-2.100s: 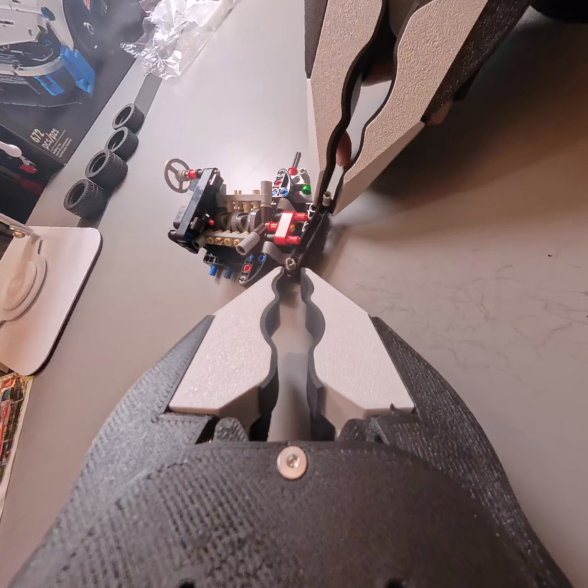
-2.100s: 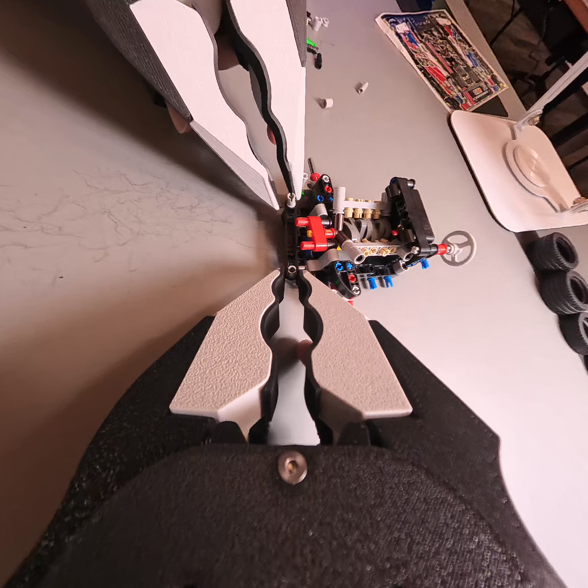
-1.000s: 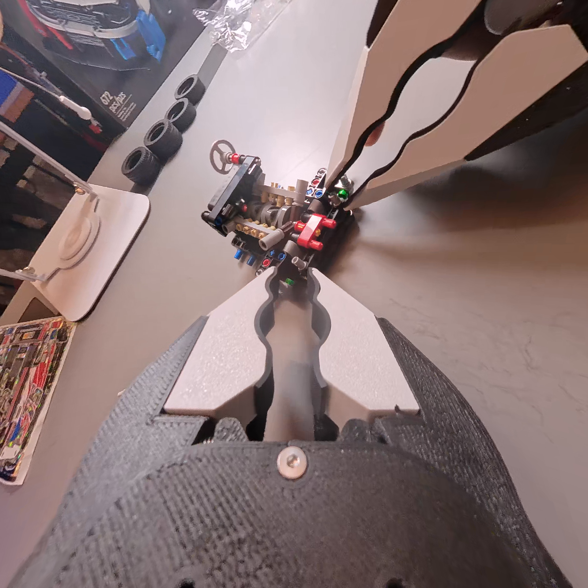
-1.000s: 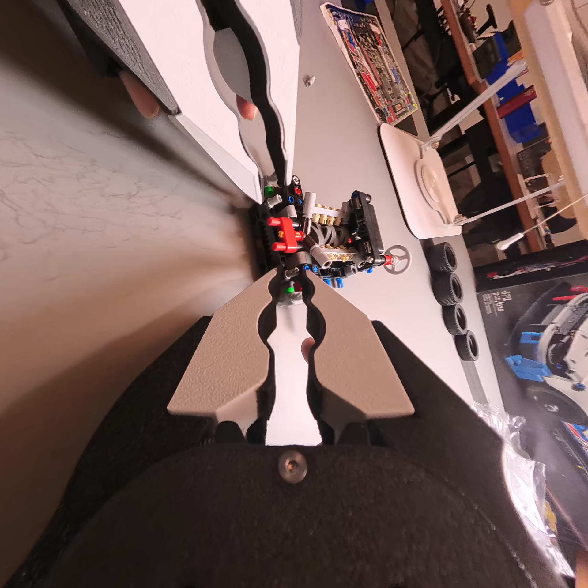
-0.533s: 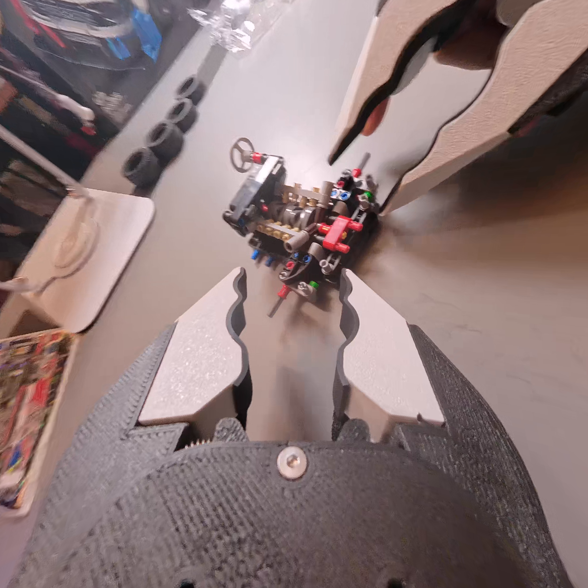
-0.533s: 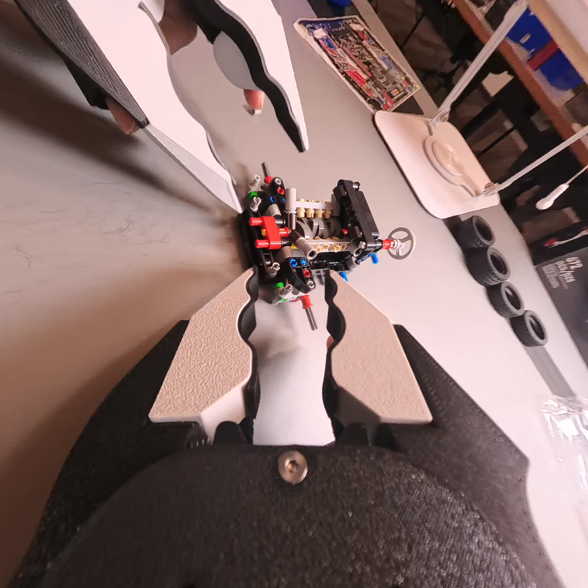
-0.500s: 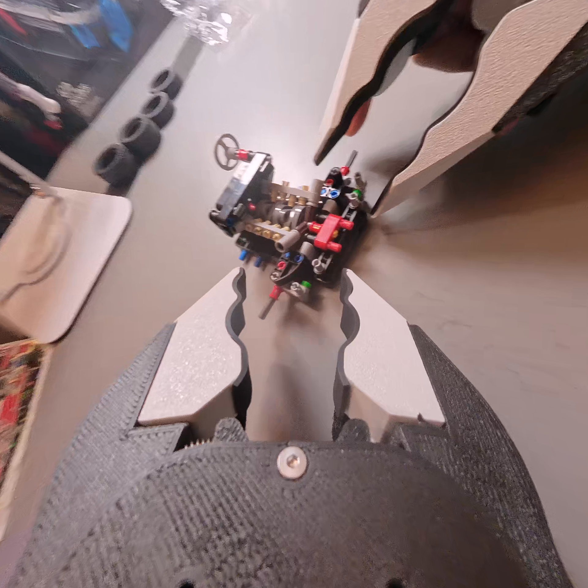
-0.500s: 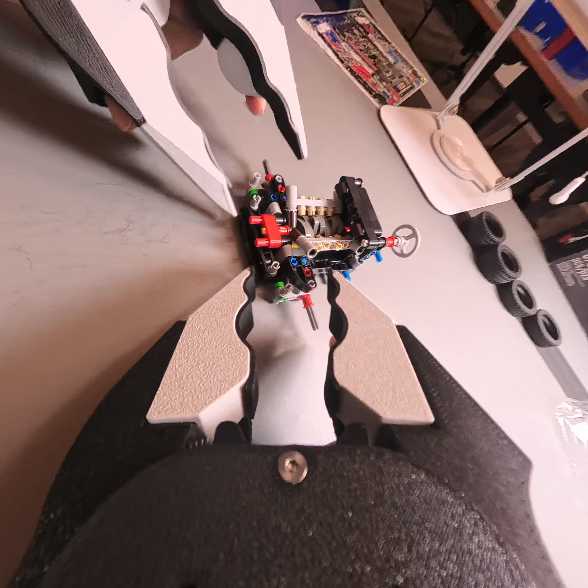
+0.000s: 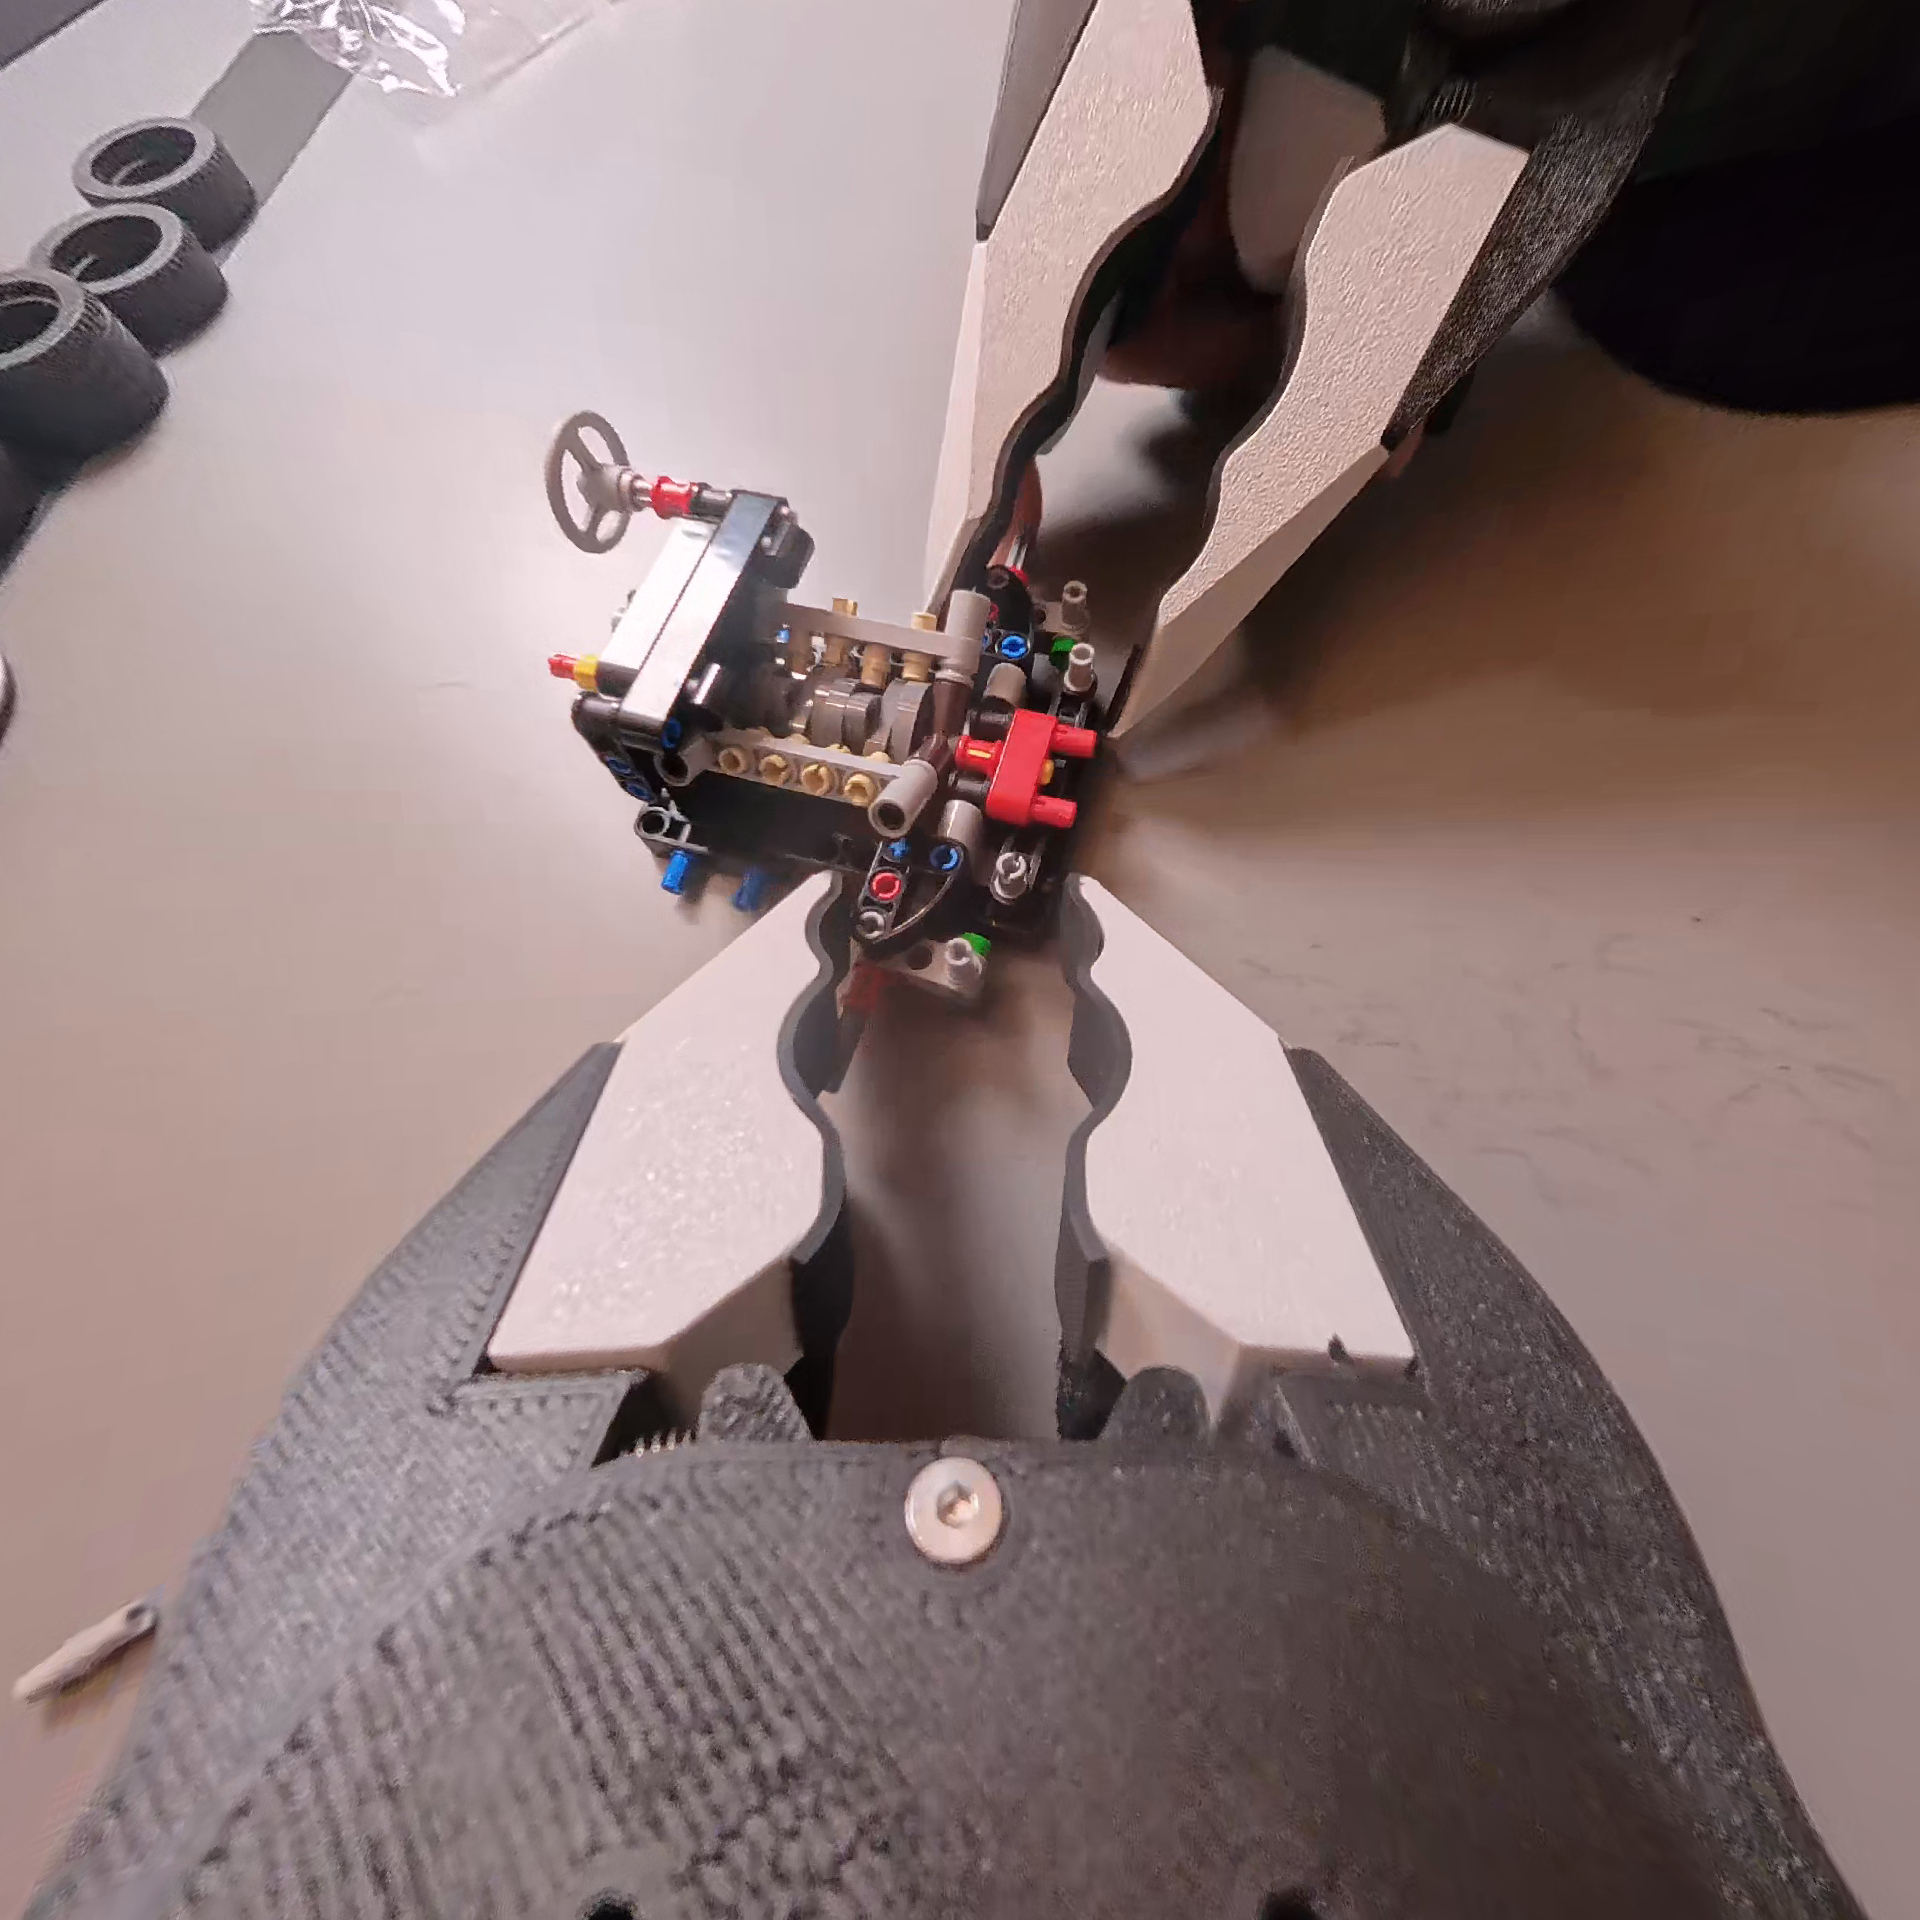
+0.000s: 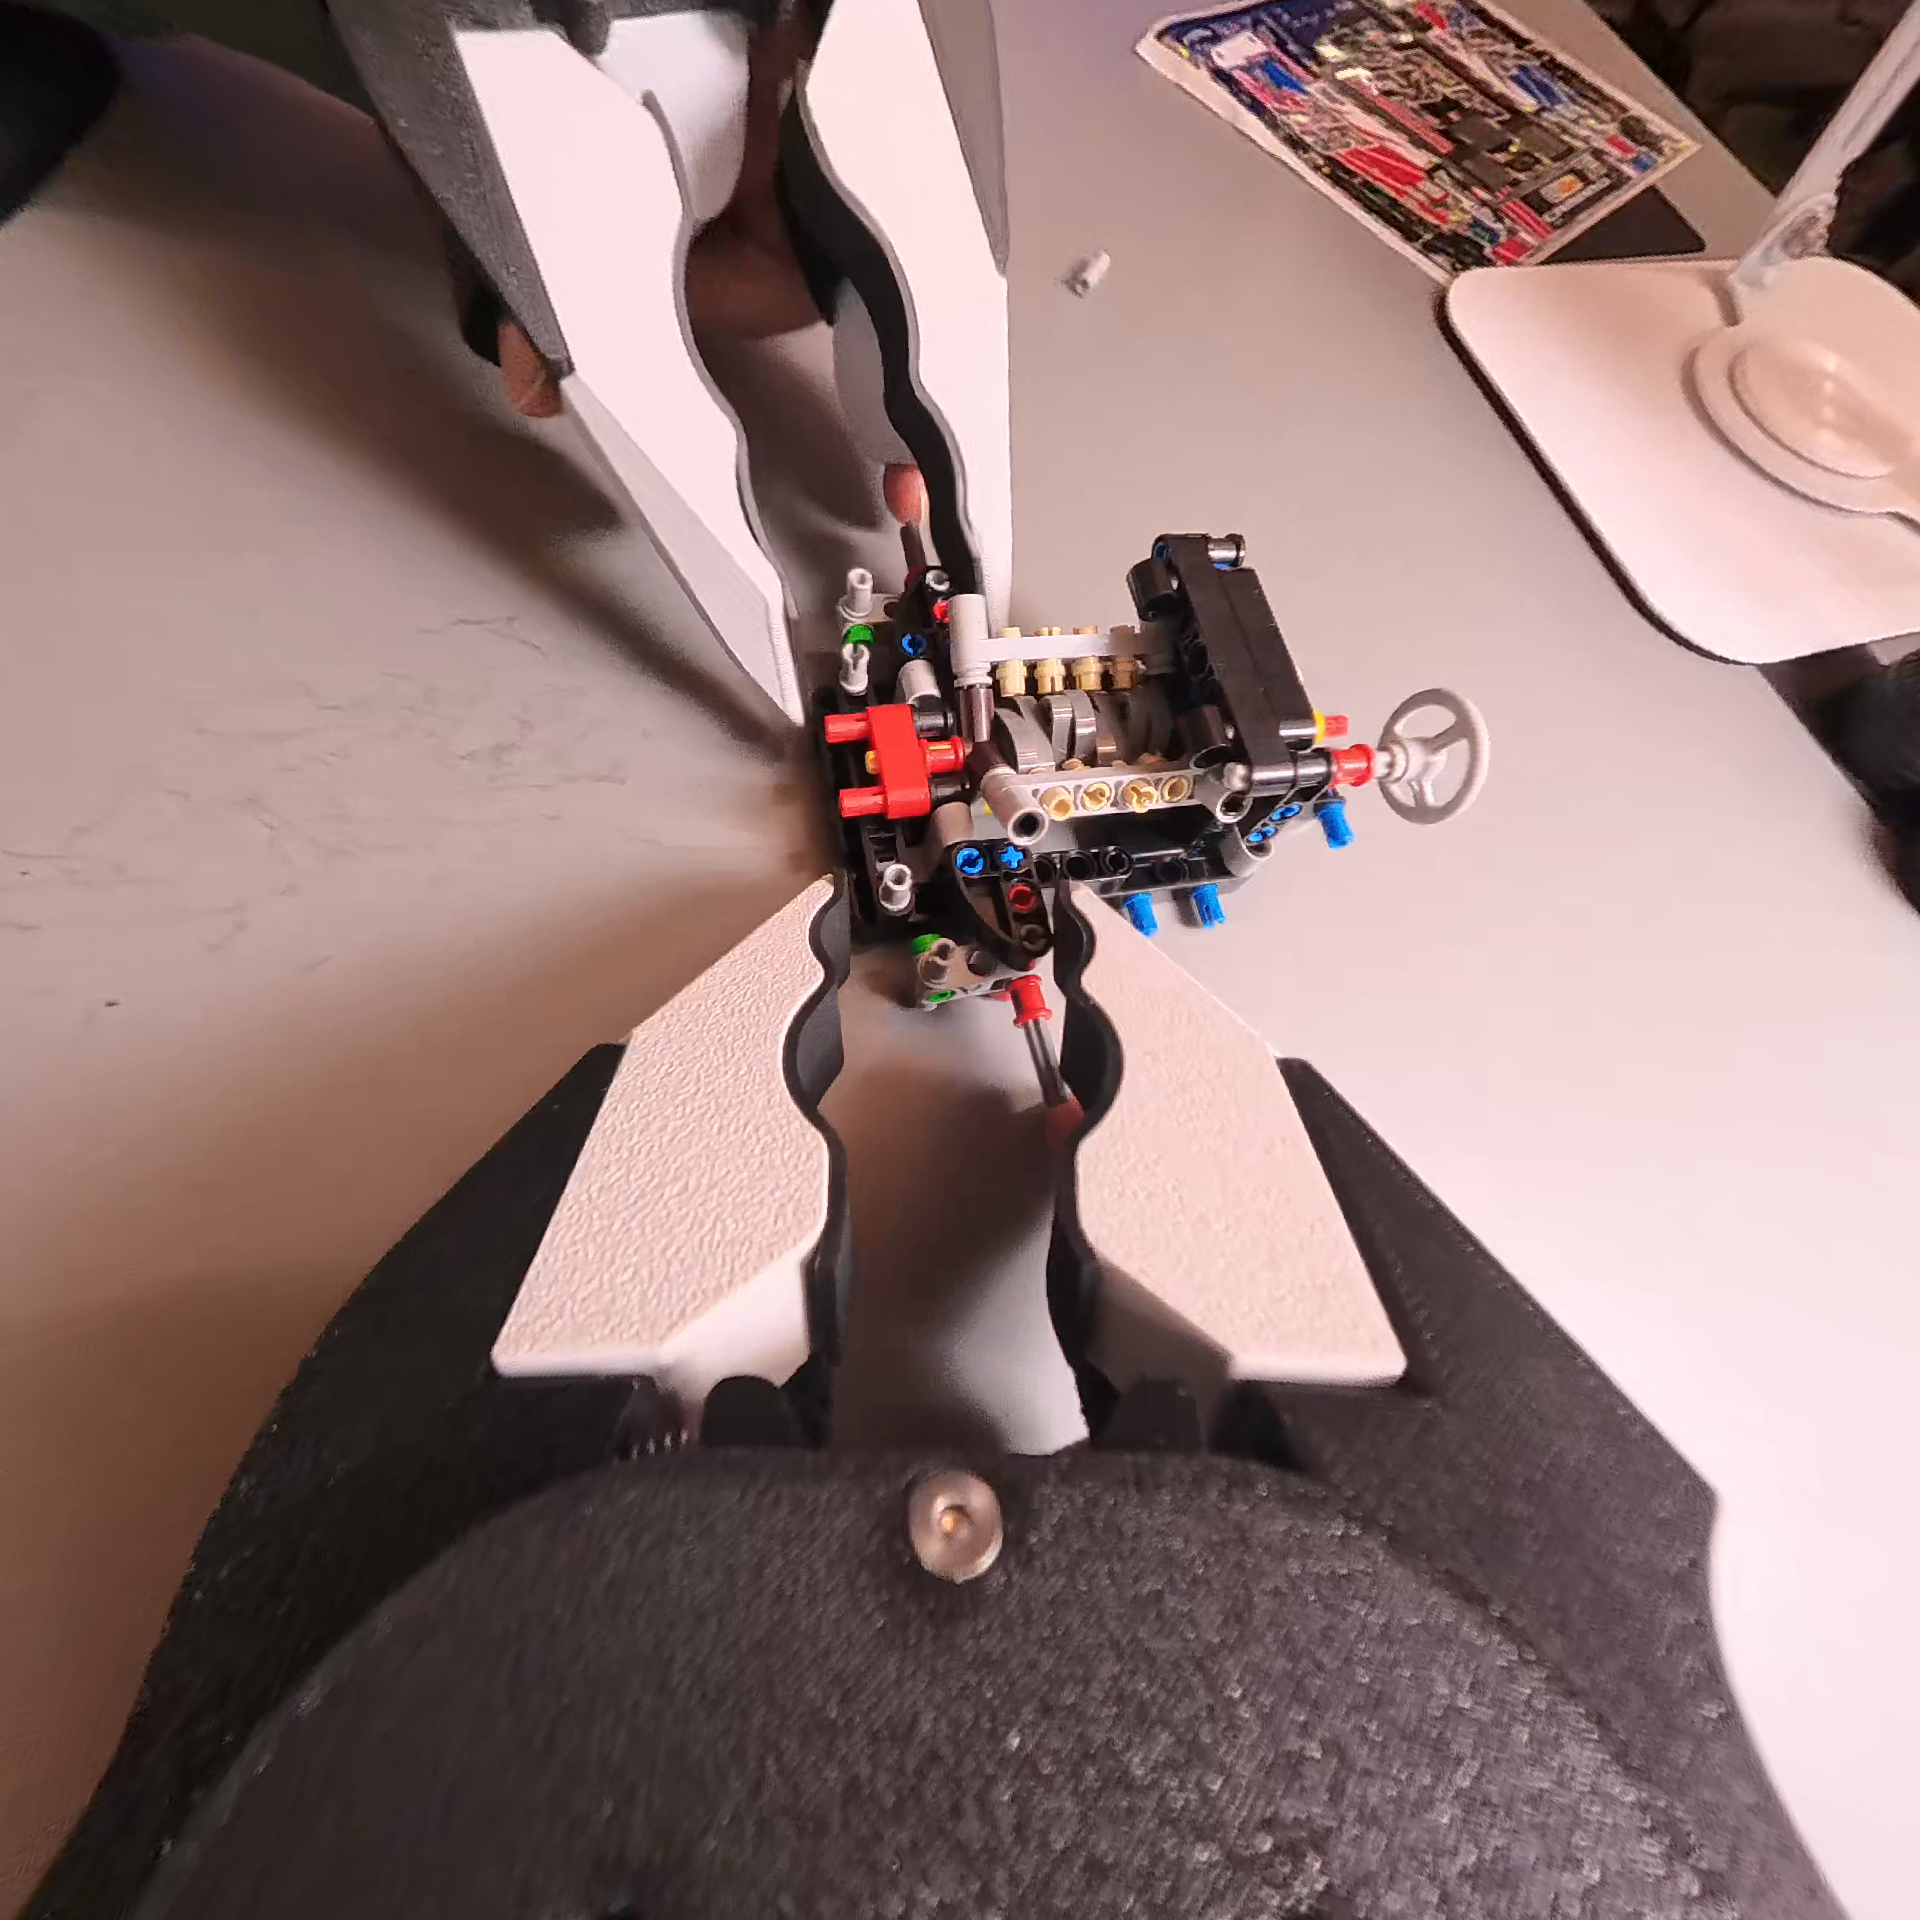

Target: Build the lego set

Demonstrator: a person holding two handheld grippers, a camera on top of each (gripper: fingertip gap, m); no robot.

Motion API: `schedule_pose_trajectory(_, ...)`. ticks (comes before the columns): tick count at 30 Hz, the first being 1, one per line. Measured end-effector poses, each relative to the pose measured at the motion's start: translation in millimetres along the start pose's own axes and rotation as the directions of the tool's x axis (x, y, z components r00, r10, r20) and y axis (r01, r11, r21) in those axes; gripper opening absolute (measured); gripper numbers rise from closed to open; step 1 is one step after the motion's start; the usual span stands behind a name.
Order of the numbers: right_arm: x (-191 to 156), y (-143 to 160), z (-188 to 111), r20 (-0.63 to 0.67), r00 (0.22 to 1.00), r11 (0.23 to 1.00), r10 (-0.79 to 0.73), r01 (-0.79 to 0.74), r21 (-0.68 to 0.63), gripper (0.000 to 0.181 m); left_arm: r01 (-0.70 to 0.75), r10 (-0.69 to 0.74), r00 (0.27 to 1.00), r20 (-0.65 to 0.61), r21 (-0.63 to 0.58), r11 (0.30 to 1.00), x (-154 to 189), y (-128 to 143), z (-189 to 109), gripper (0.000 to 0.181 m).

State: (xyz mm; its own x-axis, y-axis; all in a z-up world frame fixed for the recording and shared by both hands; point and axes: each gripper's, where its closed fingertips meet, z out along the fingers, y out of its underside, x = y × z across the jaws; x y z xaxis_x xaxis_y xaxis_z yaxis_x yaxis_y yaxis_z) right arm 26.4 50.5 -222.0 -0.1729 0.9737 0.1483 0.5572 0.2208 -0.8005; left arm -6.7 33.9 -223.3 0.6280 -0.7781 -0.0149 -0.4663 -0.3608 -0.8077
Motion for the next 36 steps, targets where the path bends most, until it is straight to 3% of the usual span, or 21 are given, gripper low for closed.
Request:
schedule_pose_trajectory(8,-4,0,-6,0.068,0.997,0.999,0.031,-0.032,0.024,0.035,0.009,-0.009,1.0,0.009,0.013,1.0,0,-3,1,0.03)
schedule_pose_trajectory(10,-1,1,-7,0.055,0.998,0.999,0.031,-0.032,0.024,0.026,0.005,-0.005,1.0,0.016,0.012,1.0,0,-3,2,0.029)
schedule_pose_trajectory(36,1,3,-16,0.008,1.0,0.999,0.004,-0.004,0.037,0.035,-0.037,0.036,0.997,0.074,0.021,0.999,-4,-2,-15,0.036)
